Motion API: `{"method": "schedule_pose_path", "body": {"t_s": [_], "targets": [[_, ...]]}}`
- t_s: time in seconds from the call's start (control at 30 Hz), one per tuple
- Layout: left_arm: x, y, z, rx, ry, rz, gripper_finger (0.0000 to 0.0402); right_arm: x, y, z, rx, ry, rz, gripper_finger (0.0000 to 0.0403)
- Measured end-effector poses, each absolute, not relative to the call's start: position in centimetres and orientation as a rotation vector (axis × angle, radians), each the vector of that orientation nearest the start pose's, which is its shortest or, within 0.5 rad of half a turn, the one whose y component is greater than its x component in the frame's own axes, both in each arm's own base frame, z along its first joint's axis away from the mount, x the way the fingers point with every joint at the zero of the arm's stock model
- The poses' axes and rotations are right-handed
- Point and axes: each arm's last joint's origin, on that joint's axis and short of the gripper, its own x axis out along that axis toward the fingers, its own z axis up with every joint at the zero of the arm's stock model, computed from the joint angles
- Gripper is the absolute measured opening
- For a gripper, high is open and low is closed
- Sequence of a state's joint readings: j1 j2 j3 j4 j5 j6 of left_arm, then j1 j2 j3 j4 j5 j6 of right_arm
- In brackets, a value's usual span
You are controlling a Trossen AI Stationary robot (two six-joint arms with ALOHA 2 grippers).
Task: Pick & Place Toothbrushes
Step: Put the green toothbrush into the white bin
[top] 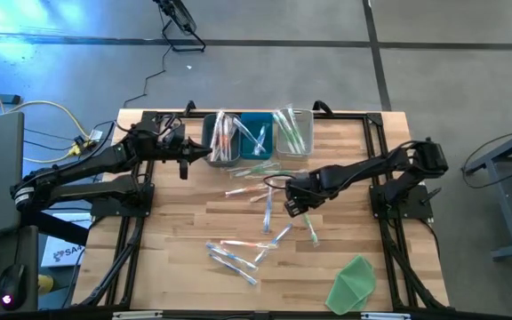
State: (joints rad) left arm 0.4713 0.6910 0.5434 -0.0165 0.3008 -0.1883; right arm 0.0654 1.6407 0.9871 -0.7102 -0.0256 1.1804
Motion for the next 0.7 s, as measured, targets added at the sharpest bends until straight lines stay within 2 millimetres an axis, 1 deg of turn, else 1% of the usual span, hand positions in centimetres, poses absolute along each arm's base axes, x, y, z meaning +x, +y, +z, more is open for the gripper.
{"method": "schedule_pose_path", "body": {"t_s": [0.43, 0.6, 0.7], "targets": [[14.7, 6.5, 27.5, -0.267, 0.179, 0.188, 0.0000, 29.5, 2.0, 15.8, 0.950, 1.236, -0.747, 0.0104], [14.7, 6.5, 27.5, -0.266, 0.178, 0.188, 0.0000, 29.6, 1.9, 15.3, 0.934, 1.240, -0.767, 0.0102], [14.7, 6.6, 27.5, -0.266, 0.178, 0.192, 0.0000, 29.8, 1.9, 14.7, 0.922, 1.247, -0.780, 0.0102]]}}
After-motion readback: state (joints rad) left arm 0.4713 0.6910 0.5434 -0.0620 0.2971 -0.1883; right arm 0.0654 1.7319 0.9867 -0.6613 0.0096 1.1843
